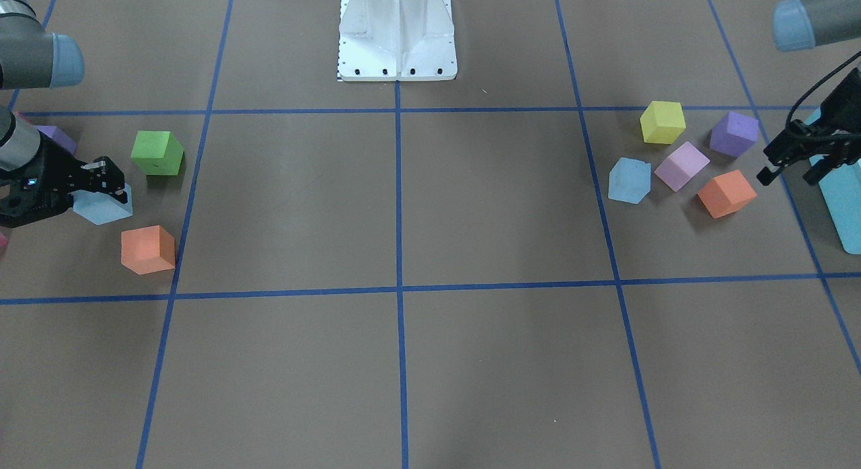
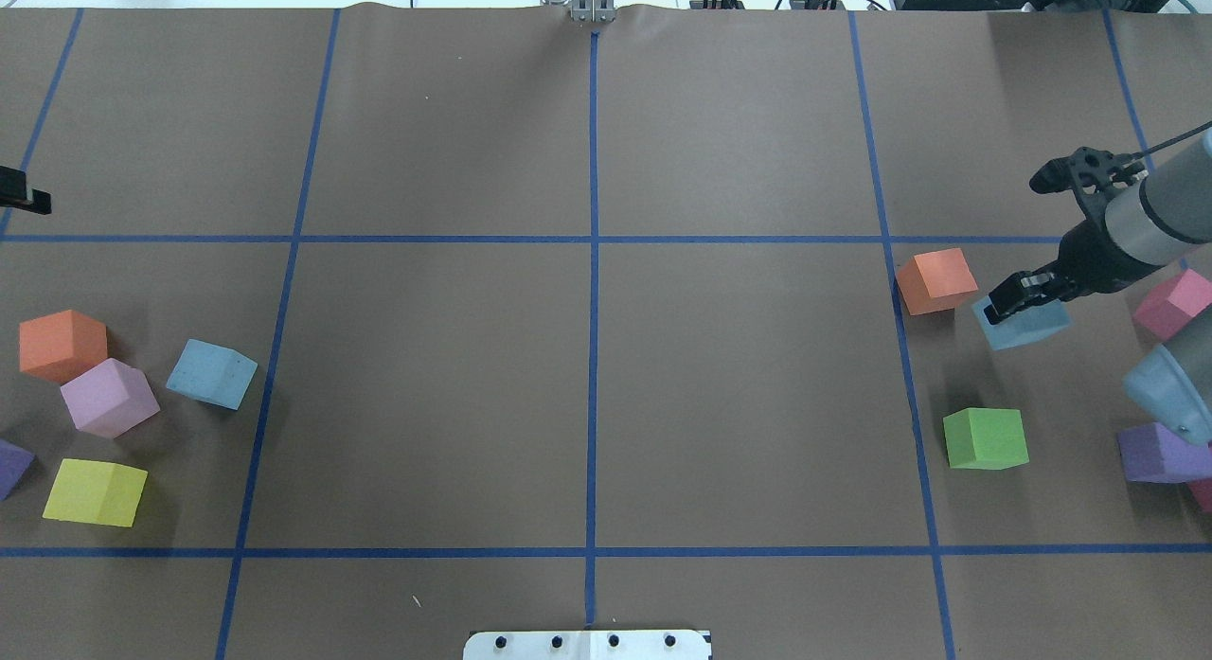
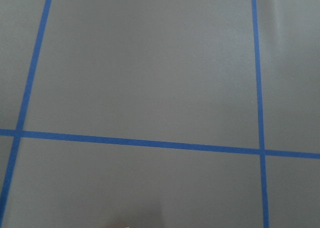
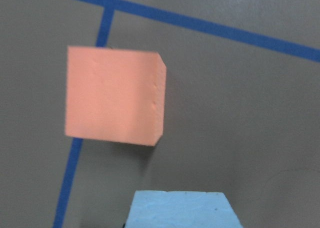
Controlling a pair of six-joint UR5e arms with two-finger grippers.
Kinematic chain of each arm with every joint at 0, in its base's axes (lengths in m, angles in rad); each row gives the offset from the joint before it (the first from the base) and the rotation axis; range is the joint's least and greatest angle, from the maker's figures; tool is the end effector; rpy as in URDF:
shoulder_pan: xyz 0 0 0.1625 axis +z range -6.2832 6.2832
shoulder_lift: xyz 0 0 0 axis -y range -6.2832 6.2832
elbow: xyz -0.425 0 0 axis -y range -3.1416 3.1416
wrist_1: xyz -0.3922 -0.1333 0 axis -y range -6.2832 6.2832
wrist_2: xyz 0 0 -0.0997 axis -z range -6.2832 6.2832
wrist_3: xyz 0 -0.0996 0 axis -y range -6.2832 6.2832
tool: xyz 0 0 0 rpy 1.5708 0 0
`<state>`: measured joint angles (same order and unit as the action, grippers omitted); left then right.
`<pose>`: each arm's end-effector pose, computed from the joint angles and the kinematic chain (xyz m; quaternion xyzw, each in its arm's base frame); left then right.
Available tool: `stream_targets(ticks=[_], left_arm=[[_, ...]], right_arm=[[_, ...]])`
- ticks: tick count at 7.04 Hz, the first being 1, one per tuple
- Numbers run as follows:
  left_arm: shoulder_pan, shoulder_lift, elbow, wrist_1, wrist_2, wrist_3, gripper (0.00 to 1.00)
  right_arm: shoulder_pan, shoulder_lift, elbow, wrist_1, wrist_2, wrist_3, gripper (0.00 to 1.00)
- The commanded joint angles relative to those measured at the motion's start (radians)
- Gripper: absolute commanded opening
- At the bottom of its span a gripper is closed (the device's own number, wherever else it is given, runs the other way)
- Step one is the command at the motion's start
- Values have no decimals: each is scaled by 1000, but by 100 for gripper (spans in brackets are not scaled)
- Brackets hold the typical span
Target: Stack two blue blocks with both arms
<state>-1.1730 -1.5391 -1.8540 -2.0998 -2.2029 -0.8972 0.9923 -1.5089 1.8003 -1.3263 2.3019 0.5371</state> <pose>0.1226 -0.4841 0.4766 0.1150 0.4474 -0.1026 0.8810 -0.2314 -0.4765 0.4869 0.0273 -0.4233 -0.1133 0.8984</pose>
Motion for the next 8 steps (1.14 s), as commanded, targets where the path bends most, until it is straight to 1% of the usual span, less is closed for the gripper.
stream_targets(ticks=[1,2,3,4,6,7,8], left_arm=[[154,-45,1,1,131,-118,98],[208,-59,-1,3,165,-161,98],[275,-73,-2,4,219,-204,98],[332,-76,-2,4,267,-233,97],[409,-82,-1,4,272,-221,97],[445,-81,3,6,273,-180,96],[444,-72,3,9,269,-55,96]], right_arm=[[32,126,97,-263,27,0,66],[31,201,108,-362,14,3,66],[2,244,112,-398,8,42,66],[-51,295,108,-404,-21,132,66],[-145,367,94,-415,-71,242,66],[-171,407,85,-416,-81,298,66],[-200,432,85,-415,-84,358,66]])
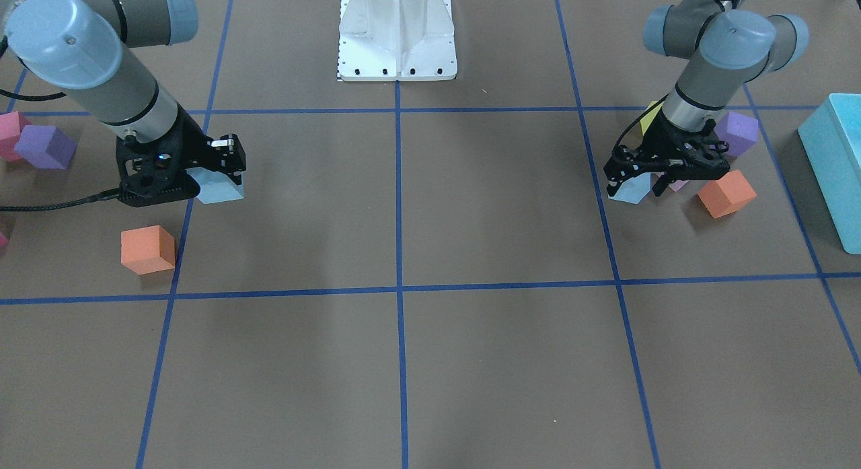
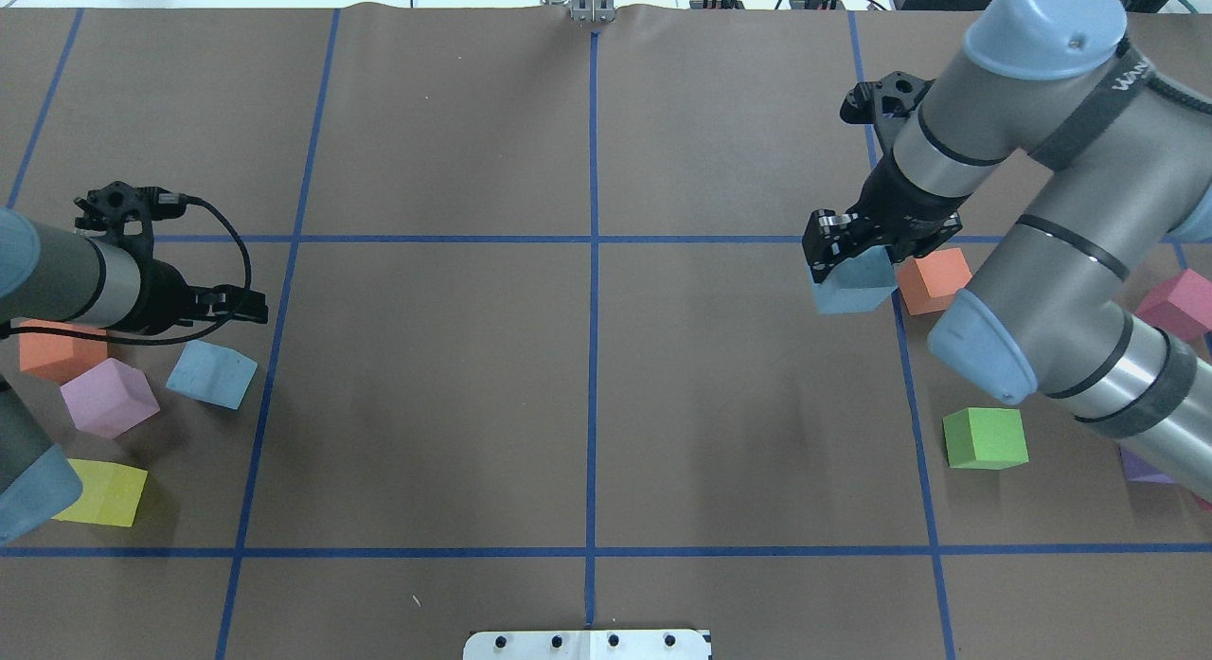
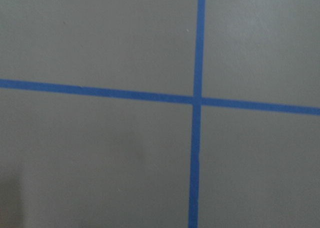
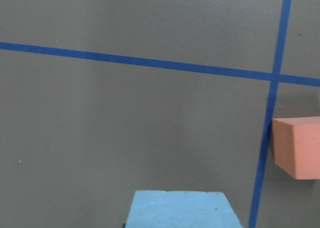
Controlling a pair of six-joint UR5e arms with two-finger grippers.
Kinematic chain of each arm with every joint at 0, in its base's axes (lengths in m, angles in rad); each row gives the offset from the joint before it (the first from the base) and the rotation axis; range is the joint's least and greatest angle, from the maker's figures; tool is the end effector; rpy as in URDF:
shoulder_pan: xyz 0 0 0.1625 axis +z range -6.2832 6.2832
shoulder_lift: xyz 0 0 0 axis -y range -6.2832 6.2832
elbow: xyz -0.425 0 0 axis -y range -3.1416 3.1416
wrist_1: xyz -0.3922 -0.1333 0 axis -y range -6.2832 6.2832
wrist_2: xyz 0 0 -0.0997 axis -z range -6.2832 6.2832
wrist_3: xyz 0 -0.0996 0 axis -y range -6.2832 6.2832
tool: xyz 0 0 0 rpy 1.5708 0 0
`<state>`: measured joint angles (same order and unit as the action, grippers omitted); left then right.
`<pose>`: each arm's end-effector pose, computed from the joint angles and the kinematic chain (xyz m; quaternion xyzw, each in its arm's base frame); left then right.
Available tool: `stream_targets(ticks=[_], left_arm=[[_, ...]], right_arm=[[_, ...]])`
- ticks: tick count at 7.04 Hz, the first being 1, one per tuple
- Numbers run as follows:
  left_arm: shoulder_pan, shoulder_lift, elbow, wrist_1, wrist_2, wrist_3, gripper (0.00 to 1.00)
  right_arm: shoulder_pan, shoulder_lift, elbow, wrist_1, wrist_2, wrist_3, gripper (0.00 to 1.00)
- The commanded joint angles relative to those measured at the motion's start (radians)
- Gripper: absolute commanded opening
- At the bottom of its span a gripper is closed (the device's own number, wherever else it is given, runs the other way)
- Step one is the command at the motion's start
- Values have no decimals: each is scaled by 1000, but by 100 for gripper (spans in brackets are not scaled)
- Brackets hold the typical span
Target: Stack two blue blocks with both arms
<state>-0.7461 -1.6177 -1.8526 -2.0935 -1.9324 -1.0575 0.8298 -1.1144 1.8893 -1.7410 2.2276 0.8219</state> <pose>0.3204 -0.4297 0.4468 0.1069 0.4248 -0.0303 0.8985 -0.3477 -0.4875 0.2778 -0.0168 -0.4171 -0.0594 0.9068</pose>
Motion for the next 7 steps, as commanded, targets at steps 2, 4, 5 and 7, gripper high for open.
stream_targets(ticks=[2,4,5,7], left_arm=[[-1,15,-37,71,-35,251,96],[-15,1,-83,208,-62,330,96],[-15,7,-64,217,-59,403,96],[-15,16,-34,219,-60,422,96]], right_arm=[[-90,61,-7,0,-60,126,67],[-116,62,-7,1,-83,146,67],[-132,64,-7,5,-91,164,67],[-165,108,-41,6,-120,204,67]])
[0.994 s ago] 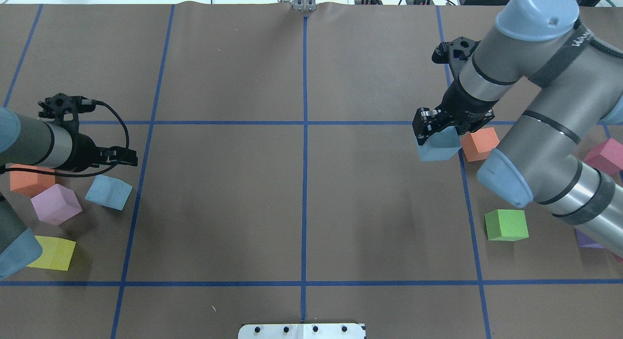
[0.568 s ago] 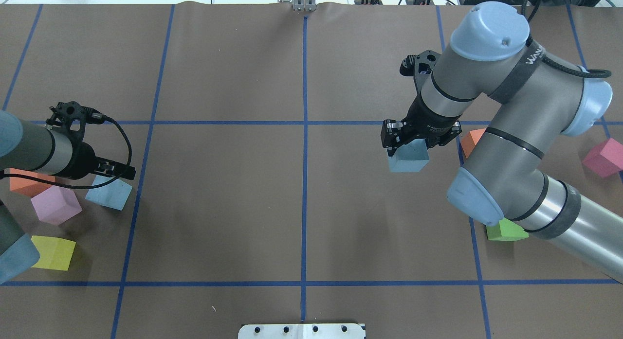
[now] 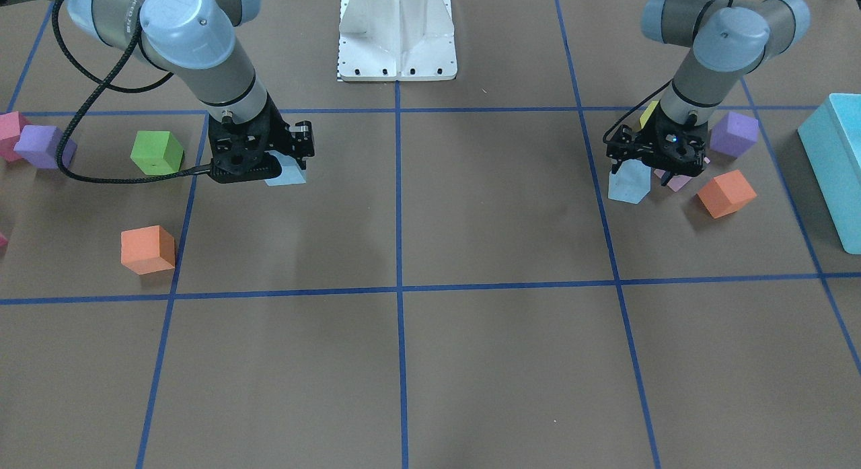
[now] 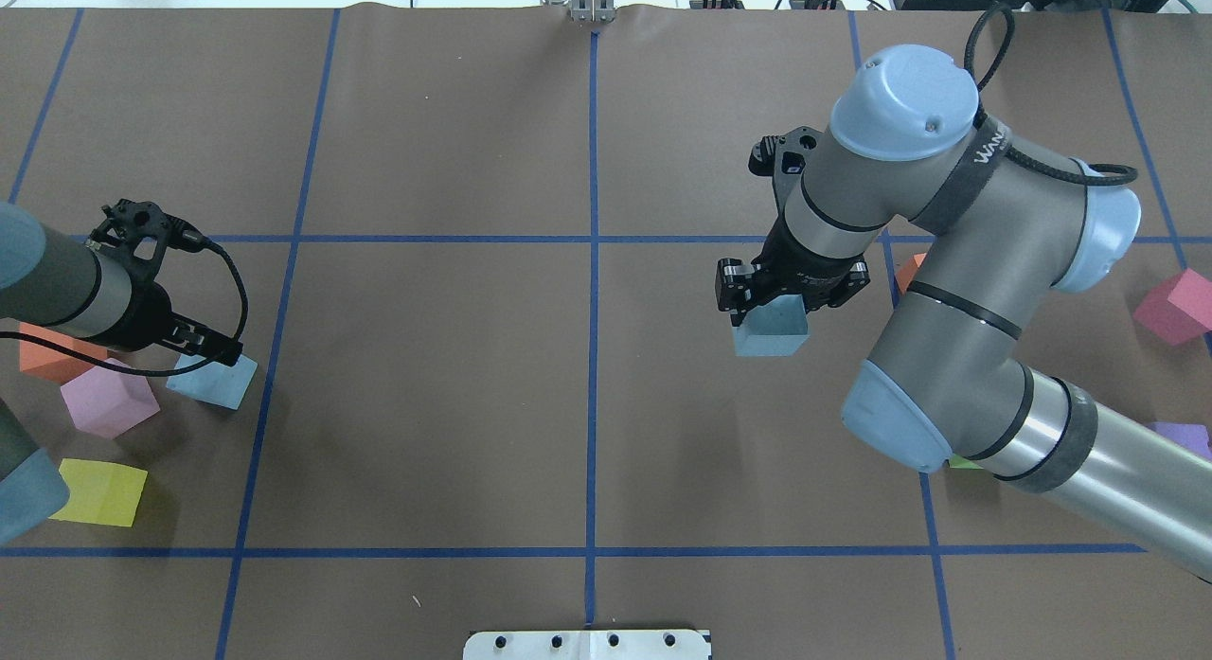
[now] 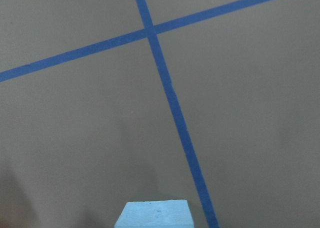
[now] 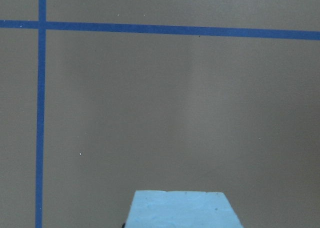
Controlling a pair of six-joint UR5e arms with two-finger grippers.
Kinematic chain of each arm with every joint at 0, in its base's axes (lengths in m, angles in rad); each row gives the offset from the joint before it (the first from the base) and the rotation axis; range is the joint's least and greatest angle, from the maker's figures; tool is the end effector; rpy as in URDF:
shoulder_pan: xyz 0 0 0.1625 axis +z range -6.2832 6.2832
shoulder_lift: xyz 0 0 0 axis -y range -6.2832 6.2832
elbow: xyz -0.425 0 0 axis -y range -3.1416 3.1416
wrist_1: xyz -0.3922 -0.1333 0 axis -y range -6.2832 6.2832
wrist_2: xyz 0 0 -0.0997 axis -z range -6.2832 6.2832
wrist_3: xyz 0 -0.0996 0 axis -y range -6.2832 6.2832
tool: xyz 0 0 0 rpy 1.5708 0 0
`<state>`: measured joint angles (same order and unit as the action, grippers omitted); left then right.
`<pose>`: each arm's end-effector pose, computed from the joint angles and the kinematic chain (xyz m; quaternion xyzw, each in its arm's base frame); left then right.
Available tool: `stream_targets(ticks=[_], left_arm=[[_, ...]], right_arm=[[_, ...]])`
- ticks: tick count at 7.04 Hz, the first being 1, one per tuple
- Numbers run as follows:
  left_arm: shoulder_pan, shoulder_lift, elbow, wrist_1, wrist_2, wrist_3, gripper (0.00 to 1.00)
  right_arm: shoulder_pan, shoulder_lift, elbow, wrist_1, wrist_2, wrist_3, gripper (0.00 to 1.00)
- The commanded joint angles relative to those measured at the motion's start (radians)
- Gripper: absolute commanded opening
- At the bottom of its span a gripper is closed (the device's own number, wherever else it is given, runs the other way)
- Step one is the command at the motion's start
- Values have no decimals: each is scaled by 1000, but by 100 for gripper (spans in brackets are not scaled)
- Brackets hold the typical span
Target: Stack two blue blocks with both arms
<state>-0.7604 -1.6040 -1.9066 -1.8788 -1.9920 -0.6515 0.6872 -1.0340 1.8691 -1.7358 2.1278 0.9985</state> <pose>0.3090 -0.4217 0.4542 0.1101 0.3636 0.1424 0.9140 -0.4213 -0.4501 0.2413 -0.0236 -0.4084 -0.0381 0.9117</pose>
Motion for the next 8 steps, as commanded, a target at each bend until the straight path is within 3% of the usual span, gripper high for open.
stream_targets(ticks=[1,6,8], left_arm=[[1,4,26,4,1,16,96],[10,-10,29,4,-1,-20,97],[12,-13,50,4,1,-20,97]], right_arm=[[-49,47,-33,2,-40,58,67],[-127,132,-105,4,-104,133,67],[-135,187,-183,6,-111,146,67]])
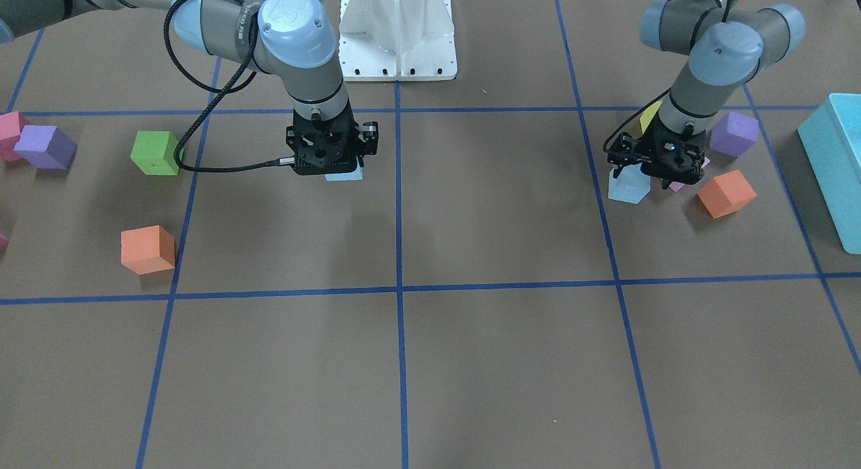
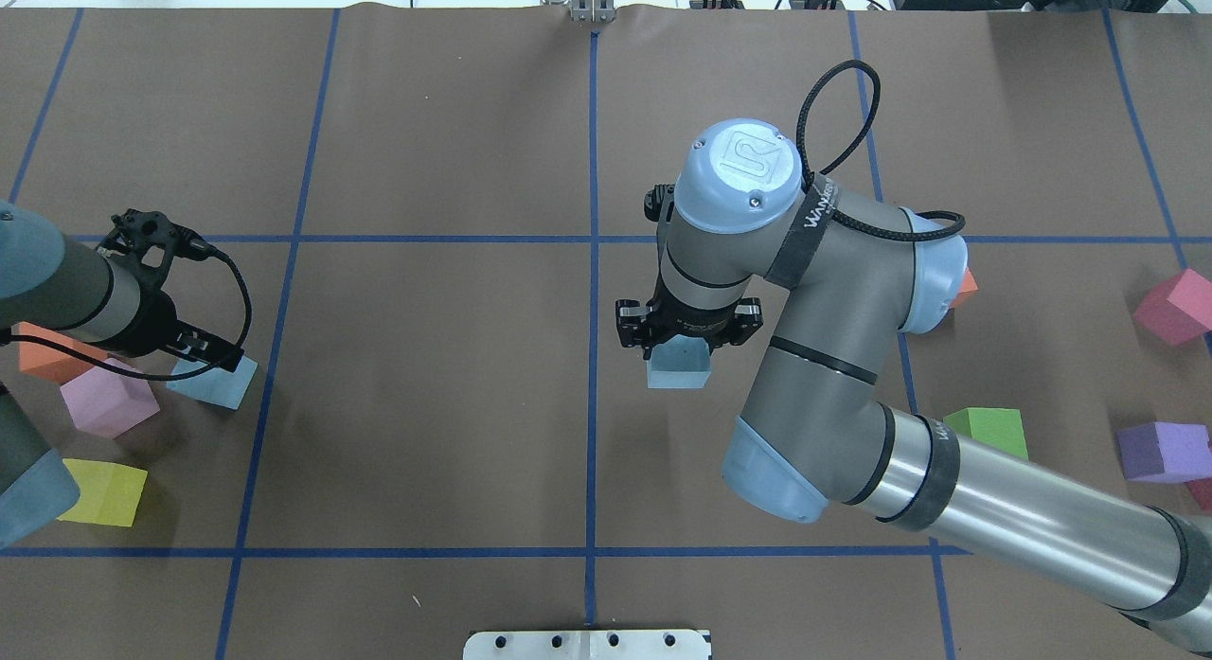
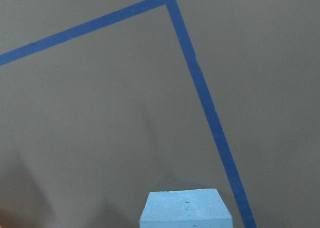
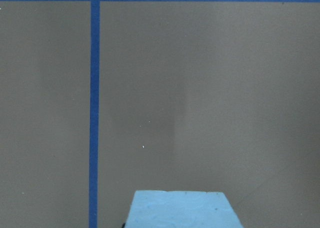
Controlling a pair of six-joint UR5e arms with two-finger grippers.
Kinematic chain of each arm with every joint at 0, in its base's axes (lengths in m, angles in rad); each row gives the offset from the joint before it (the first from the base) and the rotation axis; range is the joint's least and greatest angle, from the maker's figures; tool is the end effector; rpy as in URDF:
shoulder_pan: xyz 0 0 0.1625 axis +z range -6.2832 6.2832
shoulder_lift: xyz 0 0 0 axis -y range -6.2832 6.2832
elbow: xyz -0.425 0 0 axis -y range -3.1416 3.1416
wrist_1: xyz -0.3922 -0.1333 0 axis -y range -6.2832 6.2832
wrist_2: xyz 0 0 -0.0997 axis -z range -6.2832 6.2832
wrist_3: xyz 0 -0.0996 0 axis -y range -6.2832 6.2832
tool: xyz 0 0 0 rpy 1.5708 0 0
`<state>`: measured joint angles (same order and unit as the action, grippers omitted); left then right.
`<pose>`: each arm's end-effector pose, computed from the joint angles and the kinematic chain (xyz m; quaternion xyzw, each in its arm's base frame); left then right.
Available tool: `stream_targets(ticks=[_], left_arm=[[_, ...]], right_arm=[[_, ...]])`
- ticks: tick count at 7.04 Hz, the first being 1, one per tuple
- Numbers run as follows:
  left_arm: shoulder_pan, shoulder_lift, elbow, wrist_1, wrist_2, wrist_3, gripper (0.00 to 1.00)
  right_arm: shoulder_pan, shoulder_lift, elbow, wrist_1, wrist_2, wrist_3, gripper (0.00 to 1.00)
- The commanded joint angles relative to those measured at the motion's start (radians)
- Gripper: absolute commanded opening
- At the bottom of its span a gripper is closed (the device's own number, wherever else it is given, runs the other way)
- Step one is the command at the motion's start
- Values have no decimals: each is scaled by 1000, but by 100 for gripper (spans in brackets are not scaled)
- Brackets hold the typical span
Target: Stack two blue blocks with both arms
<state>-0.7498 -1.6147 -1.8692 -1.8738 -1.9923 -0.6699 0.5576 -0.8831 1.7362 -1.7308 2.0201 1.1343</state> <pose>0.3192 -0.4237 0.4681 0.0933 0.3561 0.1361 0.9198 -0.5138 -0.4266 0.2008 -0.0263 -0.3910 -0.0200 0.9198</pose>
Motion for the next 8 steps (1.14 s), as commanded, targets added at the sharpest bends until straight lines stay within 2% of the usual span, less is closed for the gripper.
stream_targets(ticks=[1,2,4,6,8], left_arm=[[1,-2,16,-1,1,-2,97],[3,-2,19,-1,1,-2,97],[3,-4,19,-1,1,-2,97],[3,-4,19,-1,1,-4,97],[3,-4,19,-1,0,-2,97]], right_arm=[[-18,56,-82,28,-24,30,67],[-21,85,-143,106,-27,73,67],[-21,137,-252,137,-30,68,67],[-22,148,-306,204,-35,88,67],[-27,186,-357,217,-44,101,67]])
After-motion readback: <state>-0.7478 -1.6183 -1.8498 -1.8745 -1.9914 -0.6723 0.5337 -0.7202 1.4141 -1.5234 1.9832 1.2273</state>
